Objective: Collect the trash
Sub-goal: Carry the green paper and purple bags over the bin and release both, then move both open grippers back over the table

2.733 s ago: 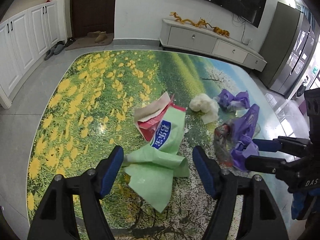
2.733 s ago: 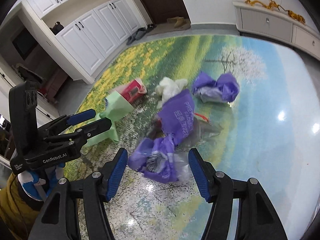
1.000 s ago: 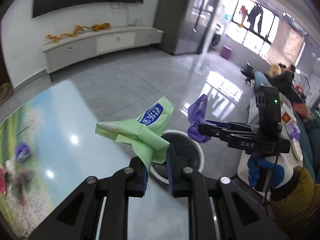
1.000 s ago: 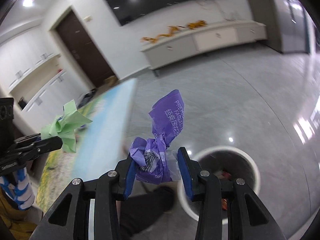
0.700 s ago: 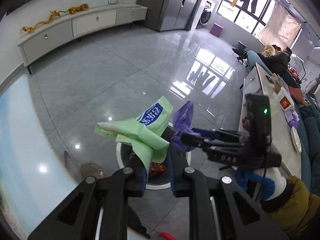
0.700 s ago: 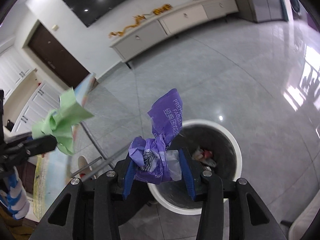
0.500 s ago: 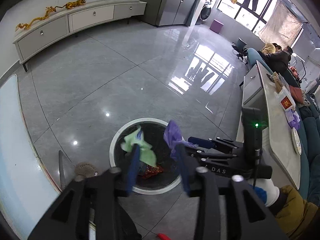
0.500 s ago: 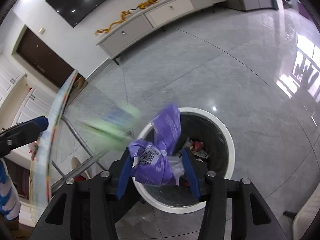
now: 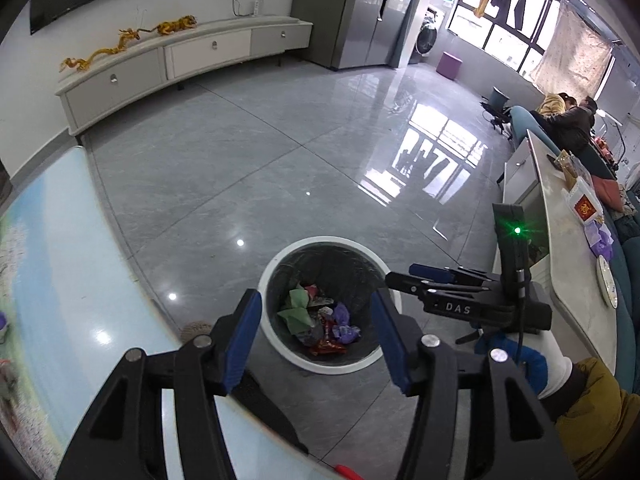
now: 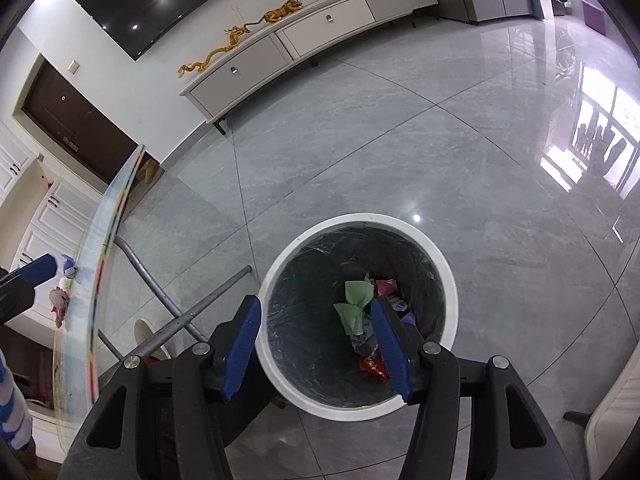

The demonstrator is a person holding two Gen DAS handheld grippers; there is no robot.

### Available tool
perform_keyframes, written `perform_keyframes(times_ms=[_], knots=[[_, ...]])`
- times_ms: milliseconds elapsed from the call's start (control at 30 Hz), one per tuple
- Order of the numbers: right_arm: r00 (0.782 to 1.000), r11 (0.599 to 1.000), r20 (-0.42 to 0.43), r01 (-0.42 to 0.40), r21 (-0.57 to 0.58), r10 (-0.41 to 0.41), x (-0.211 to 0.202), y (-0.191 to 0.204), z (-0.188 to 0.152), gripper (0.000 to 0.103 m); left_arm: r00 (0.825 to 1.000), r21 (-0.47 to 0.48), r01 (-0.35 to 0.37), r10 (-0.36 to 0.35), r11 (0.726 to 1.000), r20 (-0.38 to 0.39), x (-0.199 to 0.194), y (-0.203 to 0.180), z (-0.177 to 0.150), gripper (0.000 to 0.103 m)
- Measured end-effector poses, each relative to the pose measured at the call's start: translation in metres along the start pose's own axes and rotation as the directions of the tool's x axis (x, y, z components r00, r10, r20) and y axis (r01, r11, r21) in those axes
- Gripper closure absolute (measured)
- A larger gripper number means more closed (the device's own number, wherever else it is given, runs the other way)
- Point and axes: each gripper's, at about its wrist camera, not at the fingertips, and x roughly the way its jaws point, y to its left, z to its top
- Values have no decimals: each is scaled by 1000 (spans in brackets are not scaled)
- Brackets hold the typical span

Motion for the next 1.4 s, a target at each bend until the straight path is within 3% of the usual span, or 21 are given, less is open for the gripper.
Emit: perform_keyframes(times_ms=[233,467,733,900,1133,1400], knots=[[999,997,32,-29,-69,31,-16,39,-1,48,987,-24,-129,130,991,96,-59,27,-26,48],[993,985,77,-73,-159,86,-39,92,0,48,944,-117,-268,285,956,167,-122,77,-69,48],[987,950,85,-107,-294,138,-55,167,-2,48,914,-270,-301,358,915,192,-174,140,-126,48],[984,917,62,-132,-376,167,-52,214,-2,48,893,-368,-328,412,870,179,-198,191,-162,49],[971,861,-32,-224,-457,235,-15,283,6,48,893,-481,-311,425,820,148,-199,262,-178,49],[947,814,-146,-321,-484,286,55,355,15,48,907,-442,-332,410,834,92,-156,315,-142,52]])
